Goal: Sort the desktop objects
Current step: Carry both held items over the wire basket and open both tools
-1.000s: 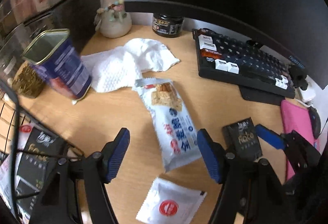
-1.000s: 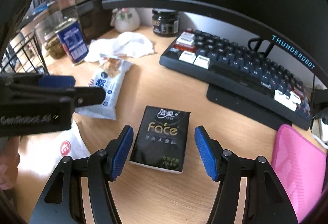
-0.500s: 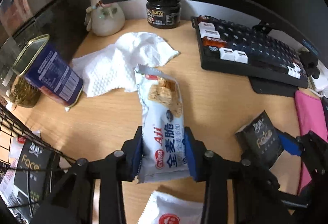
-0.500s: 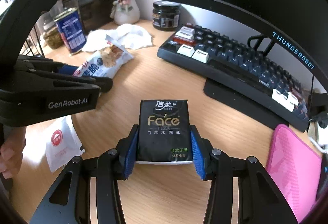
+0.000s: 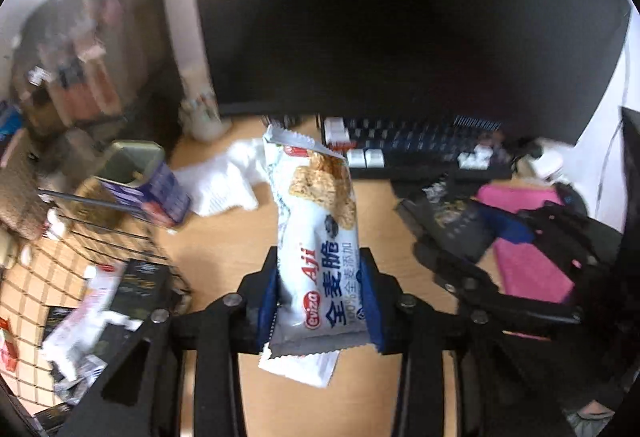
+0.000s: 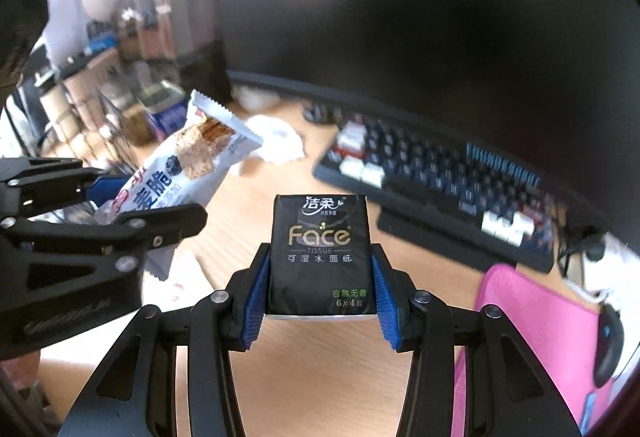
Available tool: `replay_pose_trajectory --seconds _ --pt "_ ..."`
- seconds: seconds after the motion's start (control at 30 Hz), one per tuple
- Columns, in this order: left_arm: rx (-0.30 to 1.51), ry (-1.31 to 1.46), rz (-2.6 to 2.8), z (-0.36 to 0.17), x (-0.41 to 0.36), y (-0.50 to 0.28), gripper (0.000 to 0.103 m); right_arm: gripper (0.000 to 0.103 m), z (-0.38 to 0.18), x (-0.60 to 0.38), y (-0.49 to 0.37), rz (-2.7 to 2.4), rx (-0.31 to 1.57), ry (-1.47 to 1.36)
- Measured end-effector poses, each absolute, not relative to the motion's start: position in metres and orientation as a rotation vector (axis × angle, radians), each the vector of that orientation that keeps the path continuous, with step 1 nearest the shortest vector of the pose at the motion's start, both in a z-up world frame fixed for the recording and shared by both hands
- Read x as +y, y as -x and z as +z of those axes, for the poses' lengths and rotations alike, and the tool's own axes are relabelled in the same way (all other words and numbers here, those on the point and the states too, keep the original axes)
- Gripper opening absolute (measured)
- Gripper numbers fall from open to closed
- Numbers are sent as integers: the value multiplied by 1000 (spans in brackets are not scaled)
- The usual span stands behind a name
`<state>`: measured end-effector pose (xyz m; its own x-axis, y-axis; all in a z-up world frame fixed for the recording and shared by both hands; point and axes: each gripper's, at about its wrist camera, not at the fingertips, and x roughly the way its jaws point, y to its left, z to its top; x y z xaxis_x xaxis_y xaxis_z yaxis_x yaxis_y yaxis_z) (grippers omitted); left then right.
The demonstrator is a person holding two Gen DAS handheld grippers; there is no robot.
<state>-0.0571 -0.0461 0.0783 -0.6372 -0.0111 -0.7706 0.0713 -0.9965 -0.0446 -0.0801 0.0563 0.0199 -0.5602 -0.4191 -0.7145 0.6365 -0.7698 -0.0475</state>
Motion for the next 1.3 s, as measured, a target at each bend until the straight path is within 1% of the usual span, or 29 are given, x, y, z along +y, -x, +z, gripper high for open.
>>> replay_pose_trajectory --seconds 0.2,0.3,0.4,0.57,0.7,0.87,1.07,1.1,1.13,1.17,1.2,1.23,1.27,1.3 --pt "162 -1152 -2767 121 -91 7 40 46 70 11 41 -2244 423 -799" --pt "210 -1096 -2707 131 -126 -17 40 46 83 -22 22 -2178 416 -745" --pt "247 -1054 -2627 129 -163 -38 40 46 91 -56 4 -2111 422 -703" --pt "297 -1048 -2507 111 -214 -70 40 46 90 -107 -23 -2015 441 -672" --pt "362 -1065 -2449 91 -242 -89 40 46 79 -137 -43 -1947 450 -672" --pt "388 -1040 -2447 90 -253 -99 40 46 66 -158 -55 -1909 460 -691" --pt "402 -1062 -2446 83 -255 -99 41 46 63 -155 -55 -1916 451 -698" --pt "404 -1063 -2448 82 -254 -99 42 46 62 -155 -54 -1922 445 -699" --pt "407 -1054 -2453 82 -253 -99 46 47 62 -155 -52 -1926 437 -700" --pt "410 -1042 -2450 83 -253 -100 52 56 61 -156 -49 -1927 426 -706" --pt "410 -1026 -2443 84 -253 -101 55 61 60 -155 -46 -1927 409 -717" --pt "406 -1012 -2441 86 -253 -102 61 61 60 -153 -42 -1925 385 -728" --pt "400 -1002 -2444 87 -253 -103 64 61 60 -151 -39 -1916 366 -736" --pt "401 -998 -2449 88 -253 -103 65 61 60 -151 -37 -1909 356 -747"
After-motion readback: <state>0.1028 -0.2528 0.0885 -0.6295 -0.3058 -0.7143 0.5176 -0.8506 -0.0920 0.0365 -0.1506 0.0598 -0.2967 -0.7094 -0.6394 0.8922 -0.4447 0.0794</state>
